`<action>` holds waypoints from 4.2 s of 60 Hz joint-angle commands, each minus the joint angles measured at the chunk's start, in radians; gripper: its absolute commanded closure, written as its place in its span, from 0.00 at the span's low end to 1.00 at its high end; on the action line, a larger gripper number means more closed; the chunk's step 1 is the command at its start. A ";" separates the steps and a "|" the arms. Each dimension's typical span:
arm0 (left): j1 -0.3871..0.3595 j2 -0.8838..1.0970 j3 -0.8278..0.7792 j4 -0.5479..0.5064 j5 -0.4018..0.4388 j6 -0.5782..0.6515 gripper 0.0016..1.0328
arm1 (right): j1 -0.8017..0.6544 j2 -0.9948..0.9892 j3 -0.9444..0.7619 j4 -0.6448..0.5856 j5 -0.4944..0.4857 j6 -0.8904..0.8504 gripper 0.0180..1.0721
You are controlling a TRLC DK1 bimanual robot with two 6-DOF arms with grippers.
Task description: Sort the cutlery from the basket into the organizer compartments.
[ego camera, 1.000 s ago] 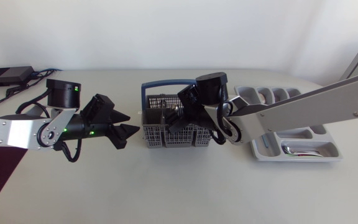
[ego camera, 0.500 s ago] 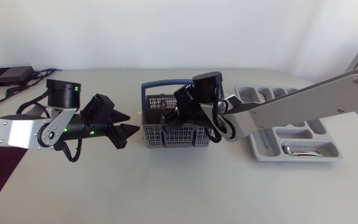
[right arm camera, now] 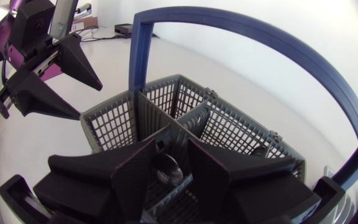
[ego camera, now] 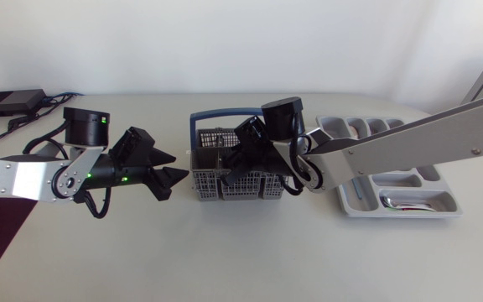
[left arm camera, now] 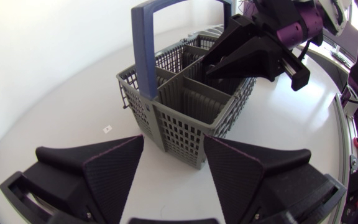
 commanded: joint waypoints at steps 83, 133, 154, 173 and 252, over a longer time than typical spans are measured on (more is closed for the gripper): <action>0.003 -0.079 -0.066 -0.017 0.010 -0.002 0.35 | 0.123 -0.124 0.309 -0.582 0.147 -0.158 0.95; -0.029 -0.143 -0.053 -0.104 -0.013 -0.009 0.35 | -0.086 -0.555 0.272 -1.001 -0.149 0.074 0.95; -0.054 -0.142 -0.026 -0.126 -0.063 -0.021 0.35 | -0.371 -0.690 0.036 -1.097 -0.047 -0.009 0.95; -0.065 -0.146 -0.021 -0.143 -0.089 -0.021 0.35 | -0.640 -0.721 -0.197 -0.909 0.073 -0.133 0.95; -0.041 -0.099 0.053 -0.146 -0.089 -0.025 0.35 | -0.652 -0.595 -0.464 -0.363 0.360 -0.326 0.46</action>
